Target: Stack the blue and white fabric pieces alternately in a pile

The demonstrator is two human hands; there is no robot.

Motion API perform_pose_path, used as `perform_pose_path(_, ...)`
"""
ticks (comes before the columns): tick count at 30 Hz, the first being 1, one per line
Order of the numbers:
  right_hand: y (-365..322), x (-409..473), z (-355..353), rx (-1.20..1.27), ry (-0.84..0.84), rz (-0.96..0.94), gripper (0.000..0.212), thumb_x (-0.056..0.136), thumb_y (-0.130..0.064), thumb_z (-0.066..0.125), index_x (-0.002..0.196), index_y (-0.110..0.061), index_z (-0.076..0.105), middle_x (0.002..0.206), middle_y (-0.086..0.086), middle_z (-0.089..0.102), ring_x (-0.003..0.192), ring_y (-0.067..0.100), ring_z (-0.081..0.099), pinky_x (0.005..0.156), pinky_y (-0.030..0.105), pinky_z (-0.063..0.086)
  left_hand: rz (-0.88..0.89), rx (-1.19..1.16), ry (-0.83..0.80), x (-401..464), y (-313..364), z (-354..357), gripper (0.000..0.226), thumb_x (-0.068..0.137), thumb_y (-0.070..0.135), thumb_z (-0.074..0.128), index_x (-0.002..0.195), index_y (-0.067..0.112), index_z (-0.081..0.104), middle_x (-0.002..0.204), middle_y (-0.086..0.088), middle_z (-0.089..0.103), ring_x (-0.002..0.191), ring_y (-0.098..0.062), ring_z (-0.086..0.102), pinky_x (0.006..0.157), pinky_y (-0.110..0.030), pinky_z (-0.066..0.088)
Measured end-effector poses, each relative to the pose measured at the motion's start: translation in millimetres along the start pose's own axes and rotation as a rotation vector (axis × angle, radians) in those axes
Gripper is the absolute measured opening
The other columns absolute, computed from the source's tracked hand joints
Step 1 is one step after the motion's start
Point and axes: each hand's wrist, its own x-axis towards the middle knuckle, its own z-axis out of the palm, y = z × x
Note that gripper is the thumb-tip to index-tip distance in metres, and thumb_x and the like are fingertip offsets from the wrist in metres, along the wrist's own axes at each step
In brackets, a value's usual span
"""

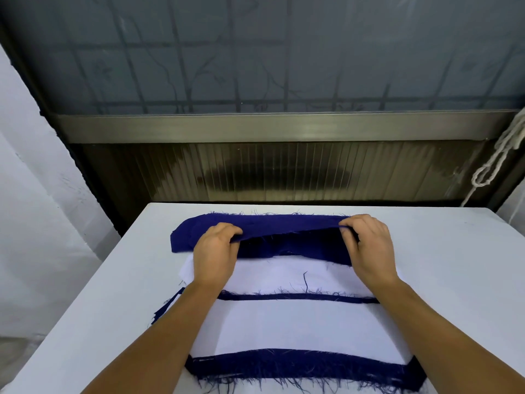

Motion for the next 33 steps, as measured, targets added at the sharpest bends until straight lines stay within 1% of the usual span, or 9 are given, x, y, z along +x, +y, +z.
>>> perform_pose_path(6,-20,10,-48,0.062,-0.072,-0.014,0.01,0.096,-0.017,0.054,0.098,-0.019,0.064,0.091,-0.011,0.058,0.081,0.008,0.054,0.071,0.023,0.044,0.078,-0.026,-0.025,14,1,-54,0.013,0.091,0.019,0.065,0.102,0.023,0.07,0.098,0.012,0.066,0.084,-0.004,0.056,0.073,-0.014,0.041)
perform_pose_path(9,-25,8,-73,0.123,-0.106,0.0,0.013,0.095,-0.017,0.053,0.099,-0.025,0.063,0.093,-0.017,0.058,0.086,0.001,0.055,0.072,0.013,0.041,0.1,-0.078,-0.137,13,-6,-80,0.017,0.092,0.018,0.063,0.105,0.025,0.072,0.097,0.017,0.064,0.087,-0.004,0.059,0.078,-0.013,0.043)
perform_pose_path(15,-31,-5,-92,0.246,-0.37,0.139,0.019,0.093,-0.02,0.061,0.094,-0.038,0.064,0.093,-0.026,0.064,0.094,-0.014,0.055,0.074,0.002,0.042,-0.007,-0.244,-0.433,1,-15,-106,0.021,0.088,0.016,0.069,0.093,0.036,0.073,0.092,0.023,0.068,0.09,0.004,0.062,0.077,-0.012,0.05)
perform_pose_path(18,-28,-9,-100,0.388,-0.503,0.226,0.017,0.092,-0.022,0.063,0.091,-0.038,0.07,0.091,-0.021,0.07,0.087,-0.004,0.065,0.07,0.01,0.05,0.002,-0.285,-0.546,0,-17,-119,0.019,0.086,0.021,0.072,0.084,0.039,0.073,0.091,0.024,0.069,0.087,0.0,0.065,0.073,-0.013,0.051)
perform_pose_path(22,-19,-12,-112,0.598,-0.829,0.357,0.009,0.089,-0.016,0.067,0.087,-0.021,0.075,0.093,0.001,0.075,0.085,0.018,0.072,0.075,0.028,0.058,0.004,-0.418,-0.846,-4,-25,-136,0.012,0.085,0.026,0.074,0.087,0.037,0.074,0.091,0.012,0.073,0.087,-0.007,0.069,0.072,-0.015,0.052)
perform_pose_path(25,-16,-19,-112,0.49,-1.058,0.384,0.01,0.089,-0.012,0.067,0.086,-0.018,0.074,0.091,0.005,0.074,0.085,0.024,0.071,0.076,0.03,0.056,-0.013,-0.438,-1.042,-7,-25,-137,0.009,0.089,0.029,0.07,0.095,0.033,0.074,0.098,0.01,0.073,0.09,-0.009,0.069,0.076,-0.019,0.053)
perform_pose_path(27,-15,-21,-108,0.388,-1.025,0.356,0.013,0.09,-0.011,0.065,0.084,-0.018,0.073,0.088,0.001,0.074,0.084,0.022,0.07,0.078,0.032,0.056,0.0,-0.348,-0.994,-7,-24,-130,0.01,0.09,0.029,0.068,0.096,0.035,0.074,0.099,0.016,0.072,0.092,-0.006,0.068,0.079,-0.021,0.054)
perform_pose_path(30,-18,-17,-110,0.343,-0.729,0.329,0.012,0.092,-0.015,0.064,0.086,-0.024,0.07,0.086,-0.006,0.073,0.079,0.013,0.068,0.079,0.034,0.055,-0.024,-0.295,-0.712,-8,-18,-123,0.013,0.088,0.025,0.07,0.089,0.038,0.072,0.093,0.027,0.069,0.088,0.002,0.066,0.074,-0.012,0.05)
perform_pose_path(33,-23,-23,-120,0.236,-0.401,0.159,0.013,0.091,-0.022,0.061,0.087,-0.034,0.064,0.089,-0.018,0.067,0.08,0.005,0.063,0.072,0.018,0.05,0.059,-0.248,-0.368,-18,-12,-126,0.013,0.084,0.026,0.072,0.089,0.038,0.071,0.092,0.028,0.066,0.089,0.003,0.063,0.072,-0.006,0.046)
